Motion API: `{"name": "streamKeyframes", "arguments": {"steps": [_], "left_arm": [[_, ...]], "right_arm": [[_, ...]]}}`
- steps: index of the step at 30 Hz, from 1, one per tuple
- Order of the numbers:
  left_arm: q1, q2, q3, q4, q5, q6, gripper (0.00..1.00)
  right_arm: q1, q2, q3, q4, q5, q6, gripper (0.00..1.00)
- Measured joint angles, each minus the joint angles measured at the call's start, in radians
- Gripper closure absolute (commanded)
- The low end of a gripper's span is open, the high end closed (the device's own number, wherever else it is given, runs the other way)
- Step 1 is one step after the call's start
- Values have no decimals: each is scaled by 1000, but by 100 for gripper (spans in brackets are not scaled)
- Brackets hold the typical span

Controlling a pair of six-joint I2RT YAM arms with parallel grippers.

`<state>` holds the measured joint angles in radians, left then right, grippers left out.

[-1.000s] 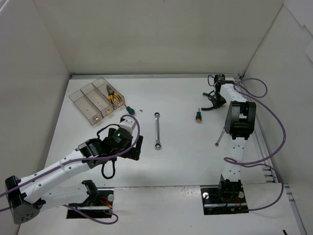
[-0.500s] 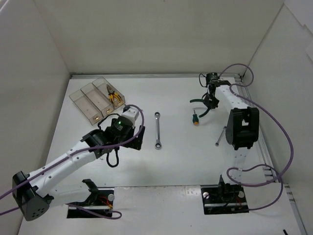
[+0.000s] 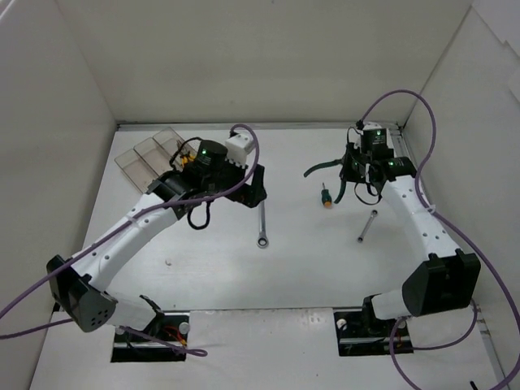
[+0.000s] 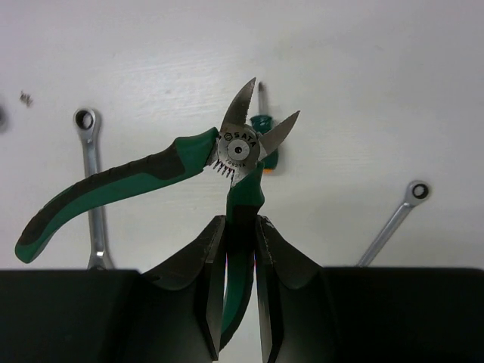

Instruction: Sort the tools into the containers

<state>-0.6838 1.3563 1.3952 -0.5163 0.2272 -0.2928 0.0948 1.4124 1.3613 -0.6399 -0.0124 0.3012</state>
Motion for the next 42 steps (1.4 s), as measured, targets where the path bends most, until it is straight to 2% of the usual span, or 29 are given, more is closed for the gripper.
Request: {"name": "streamKeyframes", "arguments": {"steps": [4,8,14,22,26,30,31,33,36,37,41,42], "left_arm": [[-65,121,129,-5,60,44,21],[-97,173,158,-2,116,54,22],[-109,244,232,-13,115,55,22],[-124,310,246,-26,97,45,28],[-124,322,245,-26,90,34,34],[-124,322,245,-25,86,17,49],[-124,322,245,-25,86,13,60],[-124,322,245,-24,86,5,73],[-125,322,244,-25,95,-10,87],[-128,322,244,-26,94,-11,98],[-129,322,230,-24,98,-23,100],[-129,322,227,-23,98,-26,100]], "right_arm": [[51,-32,-47,-8,-72,-18,100],[117,-51,-91,-13,-122,-32,100],[183,-92,-124,-25,-148,-40,100],[249,-130,-129,-25,-165,-44,100],[272,-159,-139,-24,-166,-48,100],[279,-176,-146,-26,-167,-51,100],[281,-179,-146,-26,-166,-51,100],[285,-182,-146,-26,-166,-51,100],[291,-183,-146,-23,-164,-50,100],[293,-183,-146,-24,-161,-50,100],[301,-183,-146,-26,-152,-51,100],[304,-183,-146,-28,-146,-51,96]]}}
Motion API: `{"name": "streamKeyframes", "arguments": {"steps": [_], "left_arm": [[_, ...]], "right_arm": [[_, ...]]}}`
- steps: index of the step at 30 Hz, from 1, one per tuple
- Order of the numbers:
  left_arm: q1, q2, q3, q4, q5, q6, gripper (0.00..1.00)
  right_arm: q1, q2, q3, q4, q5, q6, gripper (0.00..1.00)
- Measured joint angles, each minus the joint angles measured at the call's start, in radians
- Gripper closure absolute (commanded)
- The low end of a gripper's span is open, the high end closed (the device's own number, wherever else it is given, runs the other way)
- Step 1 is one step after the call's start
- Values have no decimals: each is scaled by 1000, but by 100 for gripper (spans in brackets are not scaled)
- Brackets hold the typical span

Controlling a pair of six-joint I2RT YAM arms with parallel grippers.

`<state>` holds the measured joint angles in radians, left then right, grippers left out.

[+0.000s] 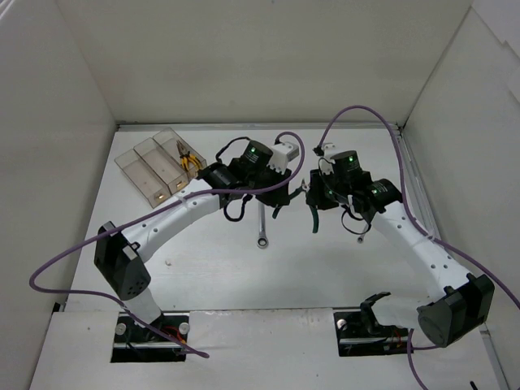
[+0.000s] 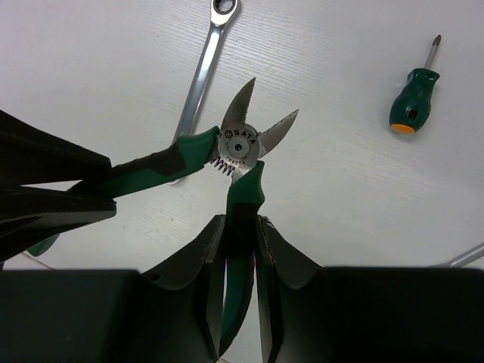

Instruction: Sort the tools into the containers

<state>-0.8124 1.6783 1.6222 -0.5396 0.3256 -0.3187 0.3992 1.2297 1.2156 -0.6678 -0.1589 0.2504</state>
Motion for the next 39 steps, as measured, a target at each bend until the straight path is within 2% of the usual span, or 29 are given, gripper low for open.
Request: {"name": "streamKeyframes", "arguments": {"steps": [2,4,5,6,7,8,10,15,21,31,39], "left_arm": [[1,-2,-8,4,-2,-8,100],[2,-7,-24,16,-3,-19,100],[4,-11,-34,23,-5,-26,100],[6,-16,-45,30,-7,-31,100],[8,-19,-53,30,-17,-34,100],[11,-21,-61,25,-37,-33,100],[22,-21,-73,8,-77,-34,100],[56,-21,-80,-11,-150,-29,100],[122,-21,-42,-76,-317,13,100],[373,13,179,-123,-625,111,100],[513,145,286,-100,-720,186,100]], "right_arm": [[5,0,0,-6,8,0,96],[9,5,0,-11,14,0,87],[10,9,0,-11,15,1,57],[13,15,0,-11,15,5,45],[14,20,2,-10,12,8,38],[14,24,5,-9,12,13,26],[14,28,17,-4,12,19,12],[14,28,51,9,44,23,4],[13,23,60,12,117,34,2],[4,-142,-53,18,182,73,2],[0,-238,-169,11,172,111,2]]}}
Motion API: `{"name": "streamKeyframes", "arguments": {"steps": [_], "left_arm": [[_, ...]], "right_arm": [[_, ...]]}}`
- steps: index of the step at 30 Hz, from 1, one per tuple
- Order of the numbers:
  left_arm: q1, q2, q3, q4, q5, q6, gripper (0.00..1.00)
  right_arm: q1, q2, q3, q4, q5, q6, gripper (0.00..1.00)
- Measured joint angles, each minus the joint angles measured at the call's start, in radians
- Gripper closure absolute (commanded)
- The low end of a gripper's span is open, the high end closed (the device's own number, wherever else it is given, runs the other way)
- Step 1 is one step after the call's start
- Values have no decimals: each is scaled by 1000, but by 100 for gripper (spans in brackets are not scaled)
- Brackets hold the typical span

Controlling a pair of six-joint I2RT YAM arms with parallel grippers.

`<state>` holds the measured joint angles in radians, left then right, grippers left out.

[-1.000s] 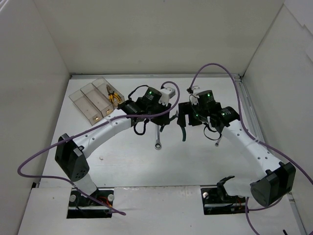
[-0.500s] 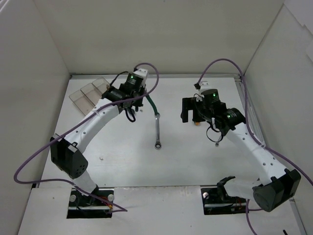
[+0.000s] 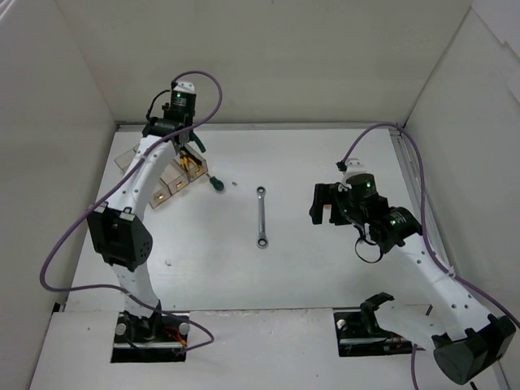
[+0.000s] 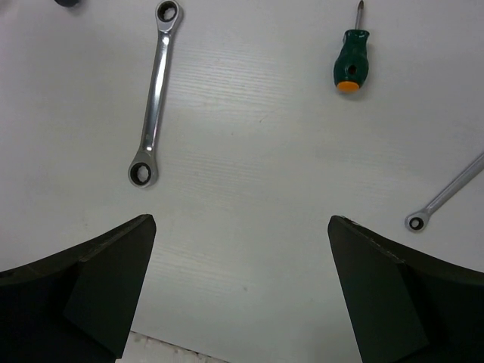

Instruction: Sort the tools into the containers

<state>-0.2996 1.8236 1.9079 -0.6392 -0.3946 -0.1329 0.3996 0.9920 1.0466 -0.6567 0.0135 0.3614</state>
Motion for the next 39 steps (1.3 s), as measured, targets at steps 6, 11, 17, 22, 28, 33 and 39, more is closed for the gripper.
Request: {"name": "streamKeyframes", "arguments": {"steps": [6,11,17,22,28,33,39], "left_arm": [[60,158,109,-3,-41,48,100],[87,249,172,2,-67,80,100],[115,303,175,22,-74,89,100],[133,363,199,24,-75,97,100],[138,418,218,16,-76,103,100],[138,467,279,8,-78,110,100],[138,480,286,8,-81,115,100]], "right_arm": [[0,-21,-61,-11,-2,6,2],[0,-39,-83,-8,-8,6,2],[0,-39,-96,-8,-24,6,2],[0,-27,-98,-8,-24,6,2],[0,-1,-98,-8,-24,5,2],[-1,6,-99,-8,-24,5,2],[-1,12,-105,-8,-24,5,2]]}}
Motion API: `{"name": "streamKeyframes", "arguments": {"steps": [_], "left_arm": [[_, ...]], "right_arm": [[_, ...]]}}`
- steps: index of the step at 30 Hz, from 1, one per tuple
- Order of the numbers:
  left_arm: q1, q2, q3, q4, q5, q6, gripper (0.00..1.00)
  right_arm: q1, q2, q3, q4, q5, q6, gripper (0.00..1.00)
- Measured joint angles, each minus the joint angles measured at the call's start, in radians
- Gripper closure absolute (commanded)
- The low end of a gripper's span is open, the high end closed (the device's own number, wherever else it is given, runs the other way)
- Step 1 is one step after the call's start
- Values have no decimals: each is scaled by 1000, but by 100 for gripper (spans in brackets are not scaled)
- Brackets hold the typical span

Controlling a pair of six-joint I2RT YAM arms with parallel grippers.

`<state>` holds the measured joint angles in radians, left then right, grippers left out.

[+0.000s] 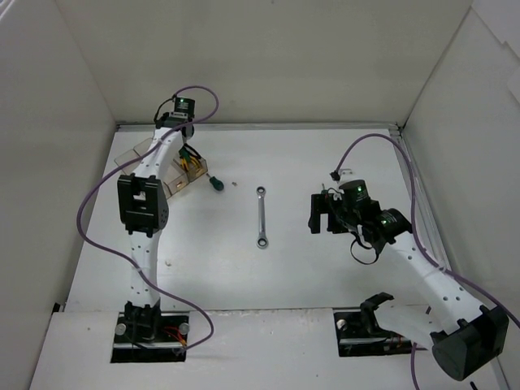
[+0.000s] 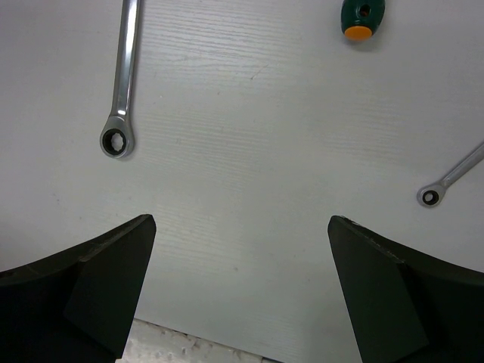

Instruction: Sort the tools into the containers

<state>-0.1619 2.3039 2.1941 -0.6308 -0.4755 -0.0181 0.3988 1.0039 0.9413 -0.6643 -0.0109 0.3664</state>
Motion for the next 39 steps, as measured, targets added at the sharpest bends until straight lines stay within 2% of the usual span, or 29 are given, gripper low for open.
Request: {"name": "streamKeyframes", "arguments": {"steps": [3,6,8,15,36,39], "left_arm": [[0,0,0,0,1,0,100],[0,0,0,0,3,-2,91],[0,0,0,0,3,-4,100],[-1,-1,-2,0,-14,-6,100],[5,-26,-25,40,-112,146,100],[4,-15,-25,53,-123,168,96]], "right_arm": [[0,10,0,0,0,0,2],[0,14,0,0,0,0,2],[0,14,0,0,0,-1,2],[0,16,-3,0,0,-3,2],[0,36,-12,1,0,-3,2],[0,37,-17,1,0,-3,2]]}}
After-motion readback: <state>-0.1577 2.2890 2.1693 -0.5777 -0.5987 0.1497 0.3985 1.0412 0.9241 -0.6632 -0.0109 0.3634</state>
